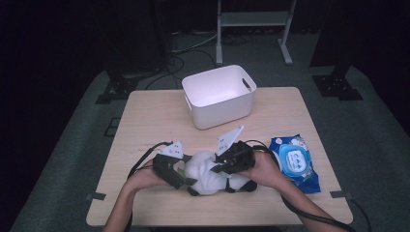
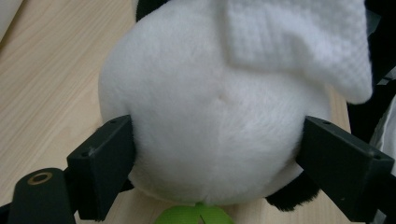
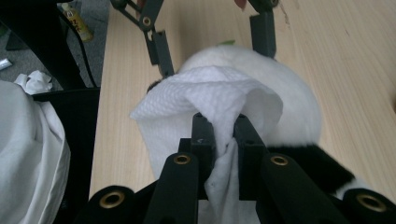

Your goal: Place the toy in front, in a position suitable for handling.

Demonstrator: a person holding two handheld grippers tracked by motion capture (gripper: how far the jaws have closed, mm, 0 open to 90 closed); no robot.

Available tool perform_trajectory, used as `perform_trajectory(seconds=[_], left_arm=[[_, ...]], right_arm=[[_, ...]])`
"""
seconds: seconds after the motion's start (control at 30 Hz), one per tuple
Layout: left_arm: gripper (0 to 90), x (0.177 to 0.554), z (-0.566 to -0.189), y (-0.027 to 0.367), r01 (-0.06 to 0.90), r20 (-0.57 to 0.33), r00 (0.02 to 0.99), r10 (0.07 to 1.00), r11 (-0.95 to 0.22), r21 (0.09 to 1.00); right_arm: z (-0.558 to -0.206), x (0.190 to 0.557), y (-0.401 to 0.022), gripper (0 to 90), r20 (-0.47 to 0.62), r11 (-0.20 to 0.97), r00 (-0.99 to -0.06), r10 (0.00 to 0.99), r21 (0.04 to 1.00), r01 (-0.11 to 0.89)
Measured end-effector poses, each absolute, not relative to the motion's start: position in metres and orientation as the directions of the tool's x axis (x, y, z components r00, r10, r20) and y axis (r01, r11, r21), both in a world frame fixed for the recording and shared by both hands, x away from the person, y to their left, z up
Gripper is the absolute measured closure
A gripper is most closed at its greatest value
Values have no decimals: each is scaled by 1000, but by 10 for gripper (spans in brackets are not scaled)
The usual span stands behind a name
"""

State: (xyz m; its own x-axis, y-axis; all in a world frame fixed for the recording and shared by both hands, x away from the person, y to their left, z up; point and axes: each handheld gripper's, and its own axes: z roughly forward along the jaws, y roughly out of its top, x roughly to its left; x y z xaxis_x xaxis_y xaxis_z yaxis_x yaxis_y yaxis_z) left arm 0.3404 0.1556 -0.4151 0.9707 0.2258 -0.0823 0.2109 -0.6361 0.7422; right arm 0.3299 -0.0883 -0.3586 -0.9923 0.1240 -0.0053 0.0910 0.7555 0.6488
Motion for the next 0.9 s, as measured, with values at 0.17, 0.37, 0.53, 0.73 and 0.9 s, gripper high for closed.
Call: perform_trajectory(seconds=[0.17,0.37,0.53,0.73,0.9], left_arm=[[120,341,-416,157,217,-89,970,227,-631,745],[108,342,-416,160,227,-97,967,234,-627,745],[104,343,-418,163,241,-111,964,240,-627,741],[99,345,-422,165,259,-134,961,242,-620,741],[103,346,-425,166,263,-149,961,231,-612,746]], right_arm=[[-357,336,-68,808,-12,769,-995,94,636,65],[-356,345,-65,809,0,774,-995,98,629,76],[-358,347,-80,809,18,768,-991,129,631,112],[-359,347,-96,809,22,771,-987,161,622,140],[-355,348,-90,809,11,779,-988,155,613,129]])
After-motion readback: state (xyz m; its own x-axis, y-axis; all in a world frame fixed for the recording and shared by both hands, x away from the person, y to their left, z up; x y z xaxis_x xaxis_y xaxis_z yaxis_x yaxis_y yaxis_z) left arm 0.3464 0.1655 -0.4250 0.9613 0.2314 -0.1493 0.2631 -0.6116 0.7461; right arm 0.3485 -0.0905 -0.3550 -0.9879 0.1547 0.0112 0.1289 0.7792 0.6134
